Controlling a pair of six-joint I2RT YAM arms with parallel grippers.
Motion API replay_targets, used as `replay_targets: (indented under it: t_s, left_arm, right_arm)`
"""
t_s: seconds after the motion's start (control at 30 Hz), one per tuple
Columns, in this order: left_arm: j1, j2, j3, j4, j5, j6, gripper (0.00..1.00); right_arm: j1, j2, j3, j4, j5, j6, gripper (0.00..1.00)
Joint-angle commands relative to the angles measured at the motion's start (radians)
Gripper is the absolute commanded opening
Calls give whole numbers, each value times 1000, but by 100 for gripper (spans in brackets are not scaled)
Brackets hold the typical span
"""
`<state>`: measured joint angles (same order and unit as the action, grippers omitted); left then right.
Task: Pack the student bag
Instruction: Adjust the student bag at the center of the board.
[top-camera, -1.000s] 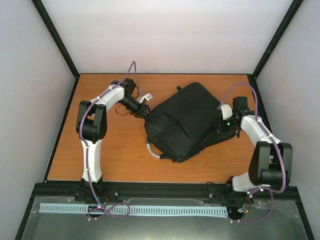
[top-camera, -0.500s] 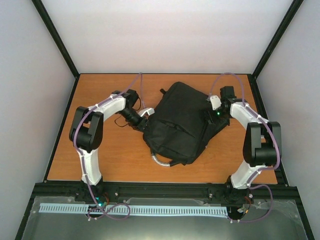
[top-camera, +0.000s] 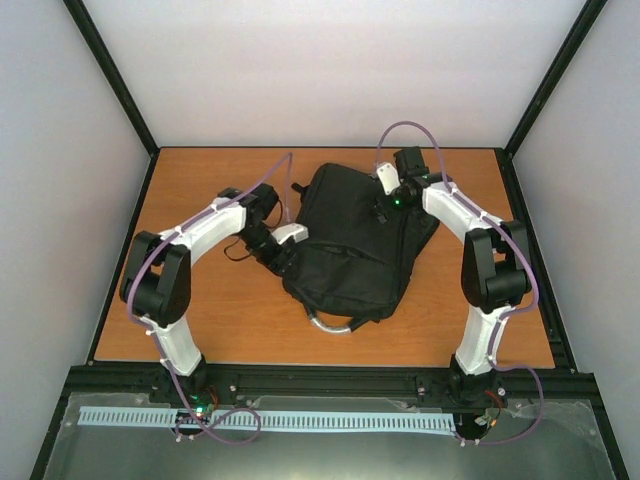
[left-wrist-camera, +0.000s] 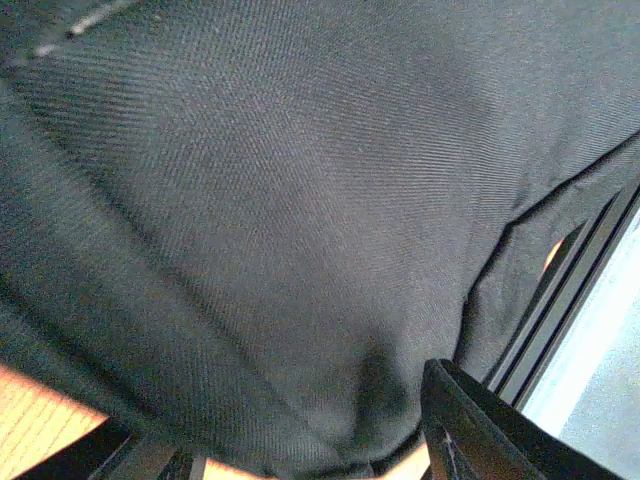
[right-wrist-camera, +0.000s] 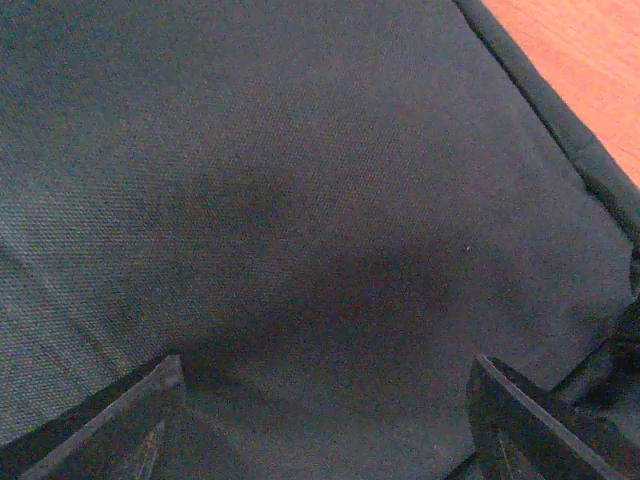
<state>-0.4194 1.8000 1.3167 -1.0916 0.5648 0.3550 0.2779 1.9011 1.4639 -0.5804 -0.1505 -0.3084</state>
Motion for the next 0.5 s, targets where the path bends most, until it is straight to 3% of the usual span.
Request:
replay_targets:
  t_s: [0.0, 0.13, 0.27, 0.37, 0.47]
  left_arm:
    - [46, -105, -8, -10, -26, 17, 62]
    - [132, -149, 32, 9, 17, -56, 71]
    - [210, -121, 126, 113, 57, -239, 99]
    - [223, -22, 245, 157, 38, -419, 100]
    - [225, 99, 343, 145, 77, -460, 100]
  right_arm:
    - [13, -29, 33, -14, -1, 0, 80]
    - [12, -119, 27, -40, -70, -21, 81]
    - [27, -211, -16, -71, -167, -53, 77]
    - [73, -260, -50, -100, -210, -104, 72]
    - [124, -291, -73, -127, -259, -142, 65]
